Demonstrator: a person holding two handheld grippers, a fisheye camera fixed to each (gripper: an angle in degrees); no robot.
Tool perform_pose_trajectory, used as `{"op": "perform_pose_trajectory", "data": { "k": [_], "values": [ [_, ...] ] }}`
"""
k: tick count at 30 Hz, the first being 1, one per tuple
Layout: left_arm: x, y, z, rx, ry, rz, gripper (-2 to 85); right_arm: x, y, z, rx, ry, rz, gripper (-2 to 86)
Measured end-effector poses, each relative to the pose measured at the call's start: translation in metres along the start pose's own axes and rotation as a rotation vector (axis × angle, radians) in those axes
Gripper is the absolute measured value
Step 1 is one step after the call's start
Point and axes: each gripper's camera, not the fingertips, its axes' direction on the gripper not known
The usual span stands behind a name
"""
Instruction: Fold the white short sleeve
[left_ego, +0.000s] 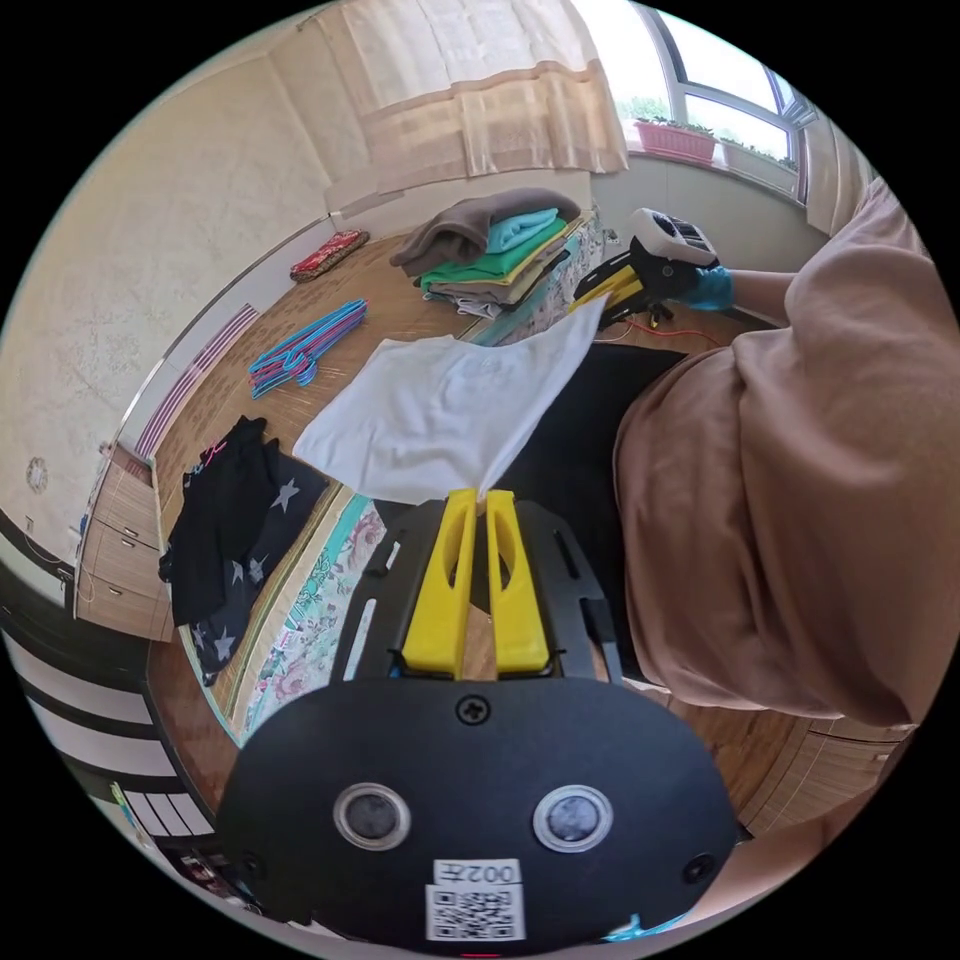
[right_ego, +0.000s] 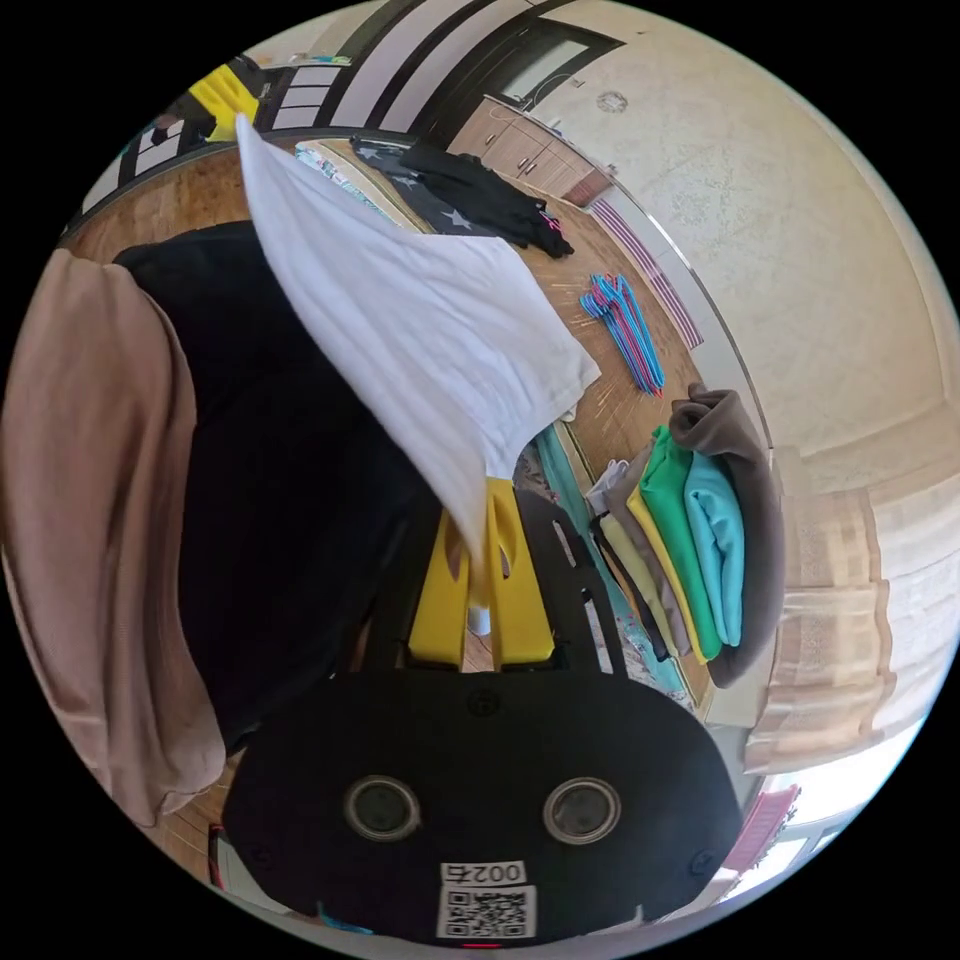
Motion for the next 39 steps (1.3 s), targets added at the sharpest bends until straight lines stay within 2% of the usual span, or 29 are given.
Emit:
{"op": "perform_pose_trajectory", "data": {
  "k": [9, 18, 29, 39],
  "values": [
    [-0.053, -0.034, -0.008, 0.029, -0.019, -0.007, -0.9, 0.07, -0.055, -0.008, 0.021, -0.036, -0.05, -0.7],
    [-0.186, -0.117, 0.015, -0.029, -0.12, -0.082, -0.9, 0.2, -0.18, 0.038, -0.078, -0.068, 0.087, -0.6],
    [-0.36, -0.192, 0.154, -0.23, -0.045, -0.282, -0.9, 0.3, -0.309, 0.184, -0.4, -0.173, 0.141, -0.4],
    [-0.439, -0.227, 0.25, -0.327, -0.013, -0.328, -0.9, 0.365, -0.354, 0.266, -0.494, -0.276, 0.148, 0.7]
  ]
}}
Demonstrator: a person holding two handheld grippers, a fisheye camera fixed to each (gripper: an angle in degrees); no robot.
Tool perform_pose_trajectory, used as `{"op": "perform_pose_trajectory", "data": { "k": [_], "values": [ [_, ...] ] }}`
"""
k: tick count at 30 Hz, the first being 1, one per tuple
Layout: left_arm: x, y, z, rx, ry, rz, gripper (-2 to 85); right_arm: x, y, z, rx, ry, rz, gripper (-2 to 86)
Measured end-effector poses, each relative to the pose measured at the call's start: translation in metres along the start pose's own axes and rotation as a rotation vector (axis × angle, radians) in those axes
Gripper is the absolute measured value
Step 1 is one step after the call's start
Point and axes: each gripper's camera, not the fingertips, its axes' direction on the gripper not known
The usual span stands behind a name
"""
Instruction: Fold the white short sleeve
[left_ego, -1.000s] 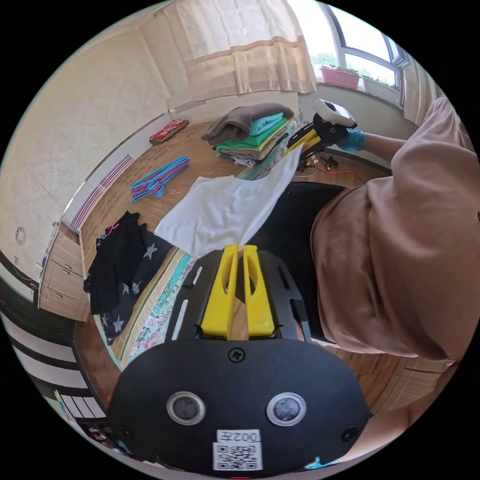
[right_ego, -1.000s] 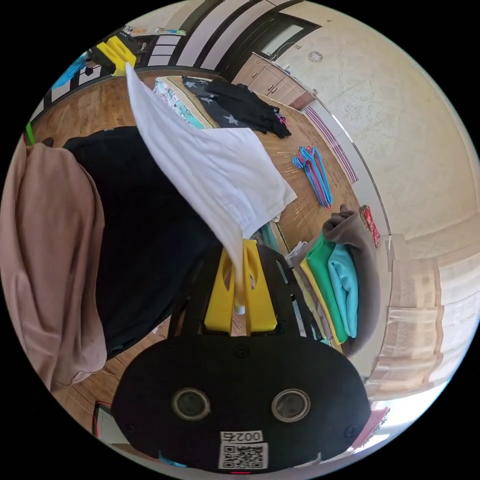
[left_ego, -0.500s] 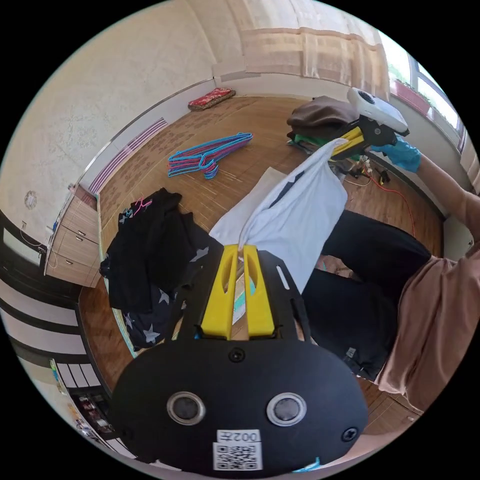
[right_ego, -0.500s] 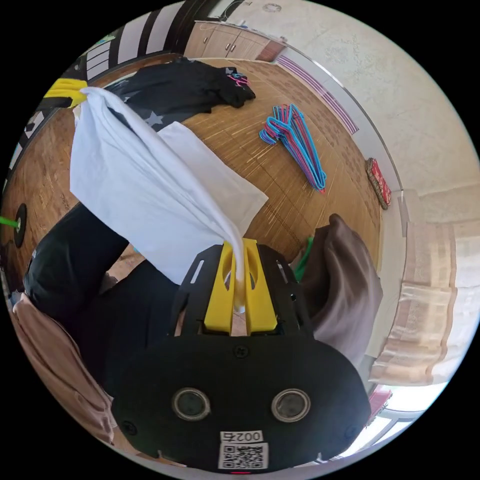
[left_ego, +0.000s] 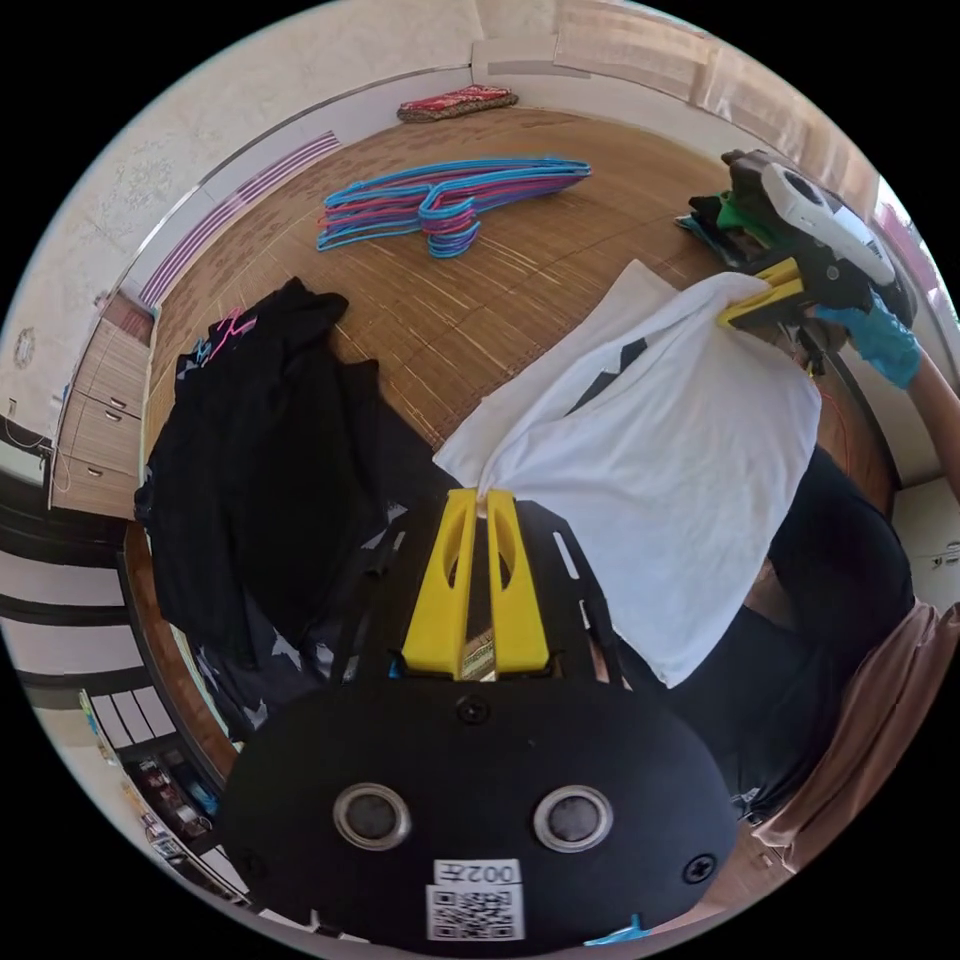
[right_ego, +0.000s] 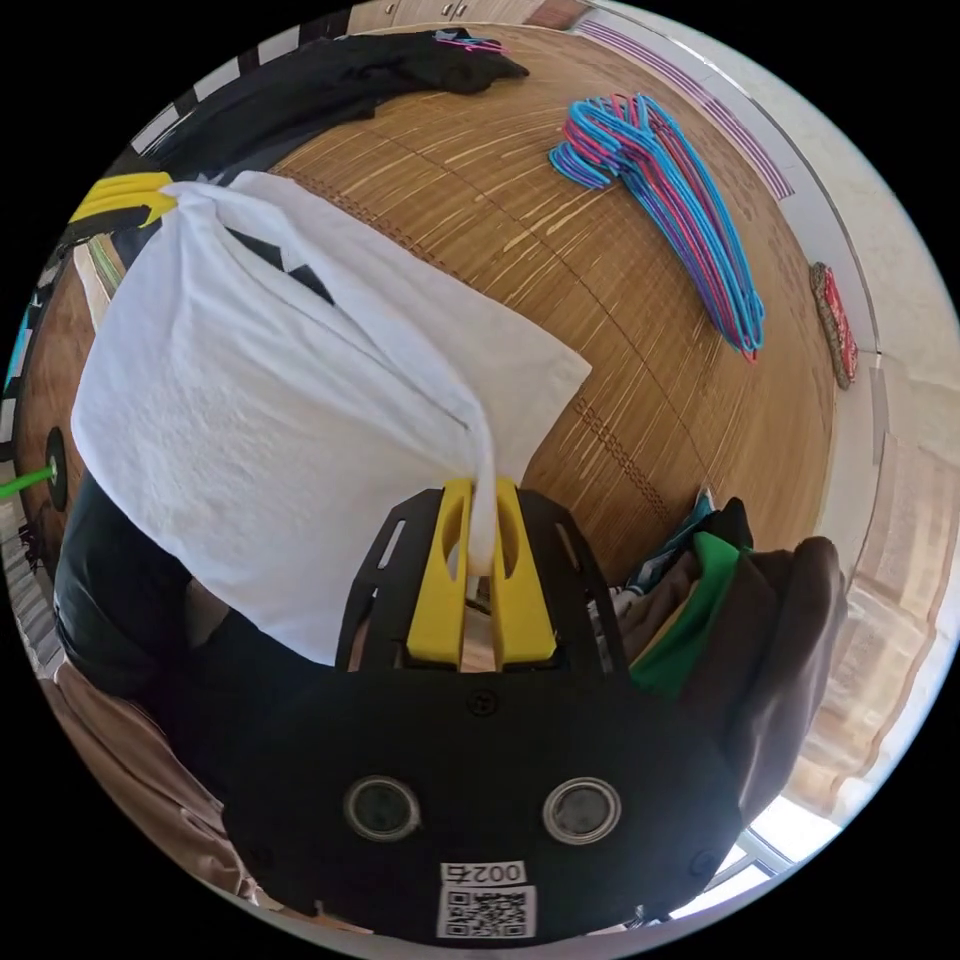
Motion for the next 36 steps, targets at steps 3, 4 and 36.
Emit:
{"op": "perform_pose_trajectory", "data": {
  "k": [3, 4, 36],
  "values": [
    [-0.011, -0.015, 0.017, -0.024, 0.006, -0.009, -0.9, 0.022, -0.01, -0.003, 0.009, -0.048, 0.02, 0.7],
    [-0.014, -0.018, 0.018, -0.015, 0.005, -0.011, -0.9, 0.03, -0.011, -0.007, 0.019, -0.063, 0.026, 0.4],
    [-0.092, -0.072, 0.033, 0.166, 0.032, -0.279, 0.7, 0.137, -0.007, -0.017, 0.362, -0.033, 0.354, 8.3]
  ]
}}
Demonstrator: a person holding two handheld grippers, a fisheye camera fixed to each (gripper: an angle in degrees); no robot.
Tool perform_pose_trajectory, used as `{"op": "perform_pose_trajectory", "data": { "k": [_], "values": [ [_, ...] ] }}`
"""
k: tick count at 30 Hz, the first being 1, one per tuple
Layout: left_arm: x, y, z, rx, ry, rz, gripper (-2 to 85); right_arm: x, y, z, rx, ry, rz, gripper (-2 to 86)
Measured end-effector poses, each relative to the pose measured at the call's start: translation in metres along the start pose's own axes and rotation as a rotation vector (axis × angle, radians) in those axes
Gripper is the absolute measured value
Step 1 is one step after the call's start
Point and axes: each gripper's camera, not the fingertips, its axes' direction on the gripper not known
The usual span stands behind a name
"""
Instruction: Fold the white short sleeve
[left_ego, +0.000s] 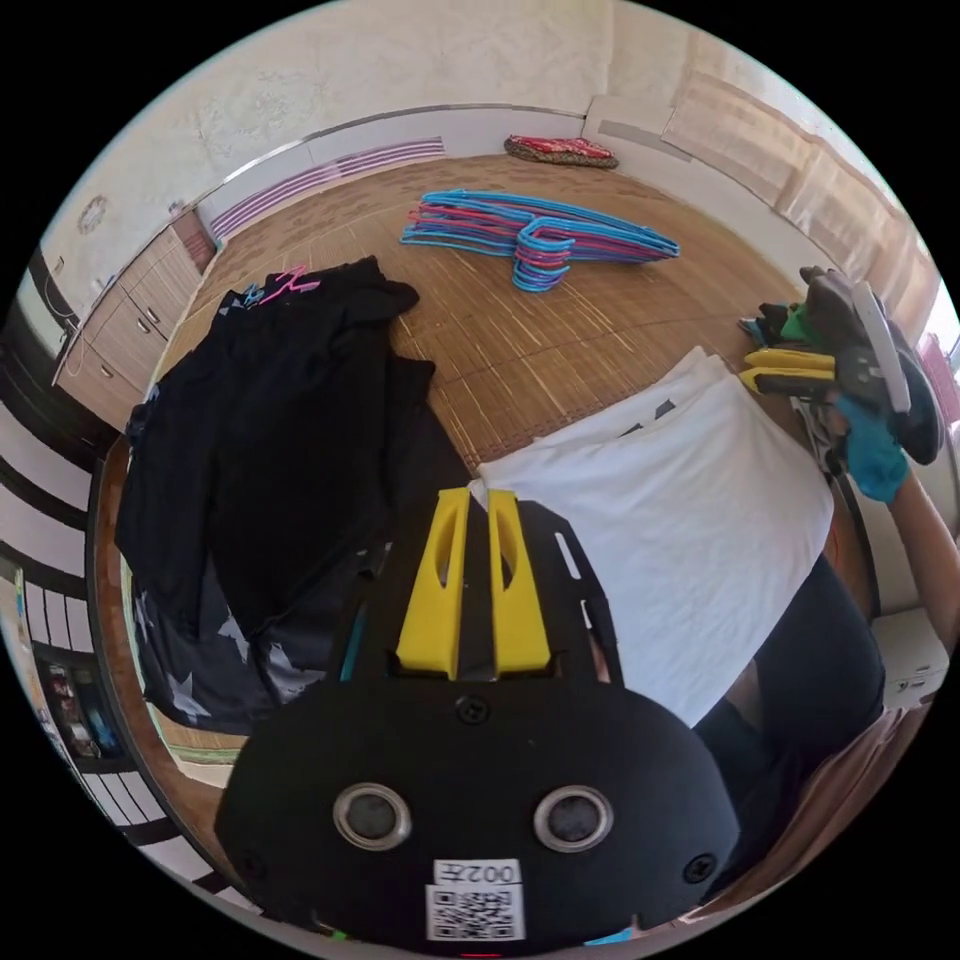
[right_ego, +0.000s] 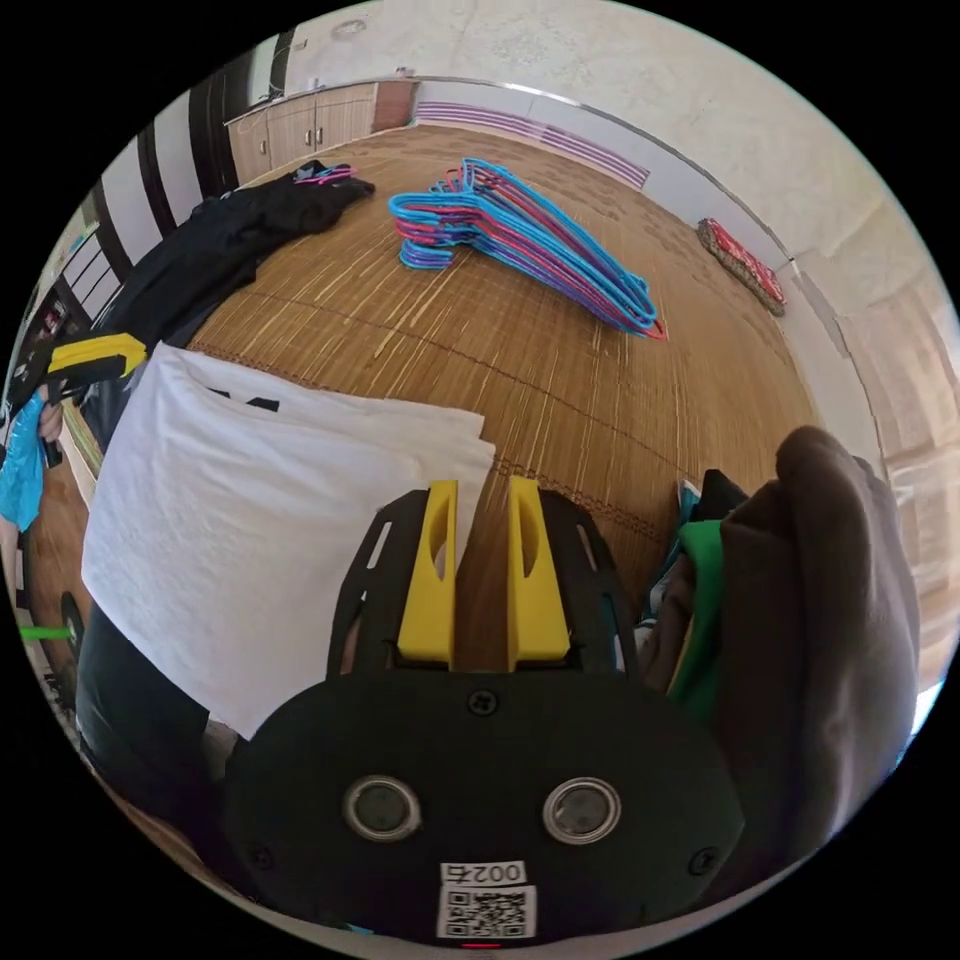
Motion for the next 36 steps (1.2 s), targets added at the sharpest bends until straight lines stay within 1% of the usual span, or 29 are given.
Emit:
{"op": "perform_pose_trajectory", "data": {
  "k": [2, 5, 9, 12, 13, 16, 18, 20, 22, 23, 26, 28, 31, 36],
  "values": [
    [-0.002, 0.001, 0.0, 0.035, 0.019, -0.024, 3.0, 0.008, 0.002, 0.003, 0.033, -0.016, 0.058, 8.5],
    [-0.002, 0.0, 0.011, 0.018, 0.058, -0.045, 4.1, 0.016, 0.005, 0.01, 0.037, -0.075, 0.115, 9.0],
    [0.003, 0.003, 0.025, 0.006, 0.074, -0.058, 2.1, 0.02, 0.01, 0.015, 0.038, -0.145, 0.152, 7.4],
    [0.008, 0.007, 0.026, 0.033, 0.042, -0.064, -0.5, 0.017, 0.014, 0.013, 0.032, -0.176, 0.113, 3.3],
    [0.011, 0.01, 0.024, 0.046, 0.029, -0.063, -0.8, 0.014, 0.015, 0.012, 0.032, -0.176, 0.084, 1.6],
    [0.019, 0.017, 0.014, 0.093, -0.035, -0.06, -0.9, 0.004, 0.022, 0.004, 0.051, -0.069, 0.048, -0.4],
    [0.025, 0.021, 0.007, 0.125, -0.064, -0.053, -1.0, 0.0, 0.028, -0.006, 0.097, 0.007, 0.079, -0.7],
    [0.033, 0.028, 0.001, 0.153, -0.114, -0.052, -1.0, -0.005, 0.037, -0.019, 0.187, 0.126, 0.09, -0.9],
    [0.037, 0.032, 0.002, 0.155, -0.134, -0.047, -1.0, -0.007, 0.039, -0.022, 0.2, 0.107, 0.072, -0.9],
    [0.038, 0.033, 0.006, 0.13, -0.129, -0.049, -1.0, -0.007, 0.039, -0.02, 0.169, 0.084, 0.064, -0.9],
    [0.034, 0.033, 0.02, 0.073, -0.071, -0.089, -0.8, -0.006, 0.041, -0.012, 0.118, -0.002, 0.059, -0.8],
    [0.033, 0.035, 0.024, 0.058, -0.043, -0.112, -0.6, -0.006, 0.046, -0.011, 0.127, -0.057, 0.072, -0.7],
    [0.036, 0.037, 0.03, 0.035, -0.044, -0.101, 0.2, -0.011, 0.052, -0.008, 0.127, -0.103, 0.069, -0.4],
    [0.043, 0.043, 0.033, 0.014, -0.034, -0.084, 1.9, -0.025, 0.059, -0.001, 0.073, -0.018, 0.028, -0.6]
  ]
}}
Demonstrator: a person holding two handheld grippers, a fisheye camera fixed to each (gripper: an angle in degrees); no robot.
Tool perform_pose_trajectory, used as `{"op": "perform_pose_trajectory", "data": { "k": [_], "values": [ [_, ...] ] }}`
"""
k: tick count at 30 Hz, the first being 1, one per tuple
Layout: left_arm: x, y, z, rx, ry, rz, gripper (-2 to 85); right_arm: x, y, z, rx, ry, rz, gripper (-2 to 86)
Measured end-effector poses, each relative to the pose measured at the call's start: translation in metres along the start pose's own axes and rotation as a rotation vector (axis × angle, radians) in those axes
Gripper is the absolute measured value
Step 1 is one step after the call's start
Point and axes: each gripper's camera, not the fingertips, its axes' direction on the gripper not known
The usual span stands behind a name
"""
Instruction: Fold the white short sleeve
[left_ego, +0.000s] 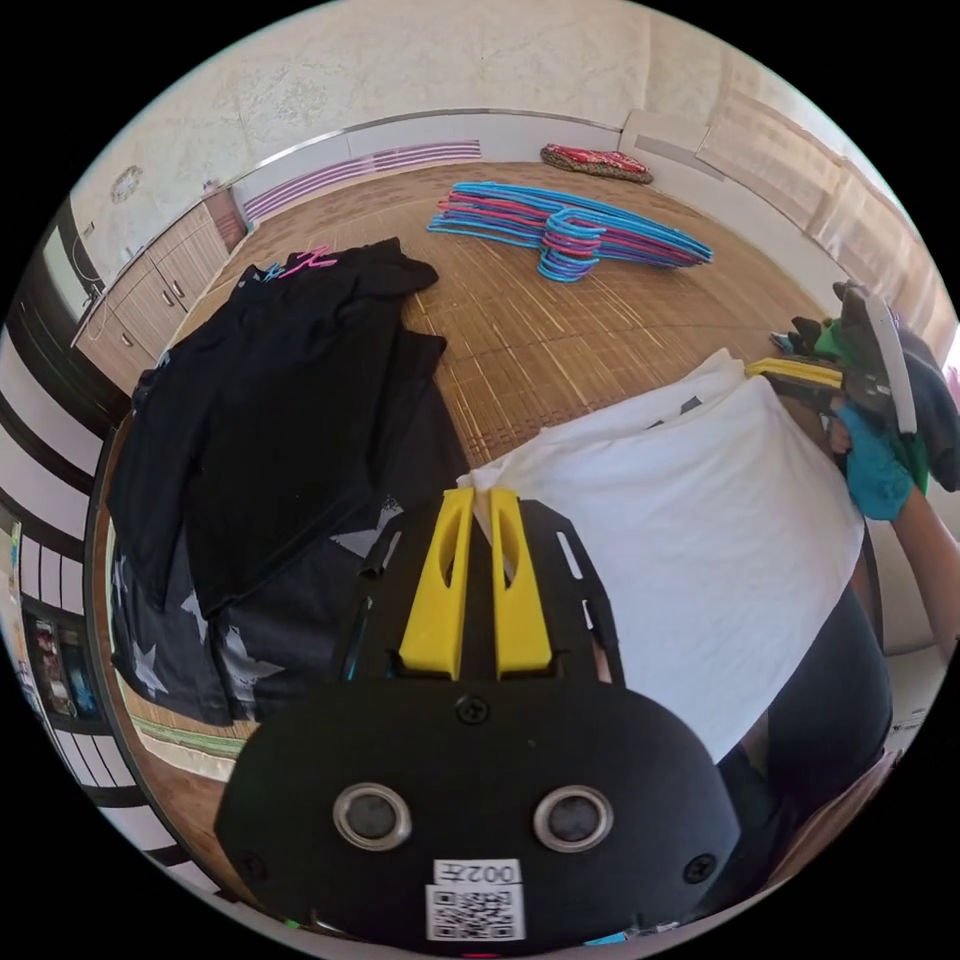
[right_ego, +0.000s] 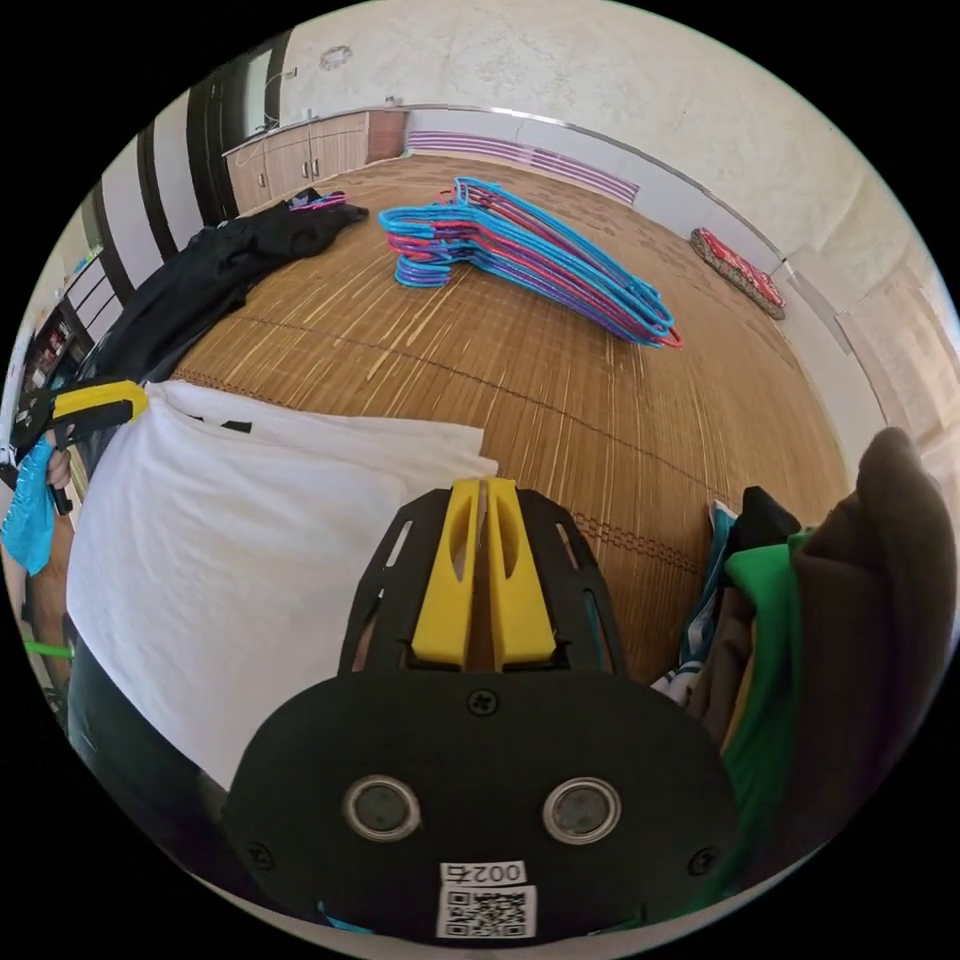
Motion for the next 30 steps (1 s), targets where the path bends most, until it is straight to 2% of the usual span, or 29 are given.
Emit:
{"op": "perform_pose_trajectory", "data": {
  "k": [2, 9, 16, 20, 26, 30],
  "values": [
    [0.001, 0.005, -0.006, -0.004, -0.001, -0.015, 2.5, -0.007, 0.005, -0.005, 0.001, 0.072, -0.013, -0.8],
    [0.009, 0.037, -0.043, 0.021, -0.059, -0.089, -0.8, -0.029, 0.031, -0.047, 0.07, 0.07, -0.047, -0.8],
    [0.058, 0.088, -0.084, 0.122, 0.003, -0.317, -1.5, -0.066, 0.061, -0.102, 0.09, -0.111, 0.118, -0.7],
    [0.103, 0.111, -0.095, 0.123, -0.088, -0.462, -1.2, -0.101, 0.078, -0.141, 0.187, -0.2, 0.17, -0.6],
    [0.16, 0.132, -0.098, -0.021, -0.149, -0.464, -1.0, -0.154, 0.095, -0.185, 0.217, -0.301, 0.078, -0.3],
    [0.182, 0.151, -0.106, 0.018, -0.134, -0.452, -1.0, -0.172, 0.106, -0.193, 0.187, -0.345, 0.028, -0.5]
  ]
}}
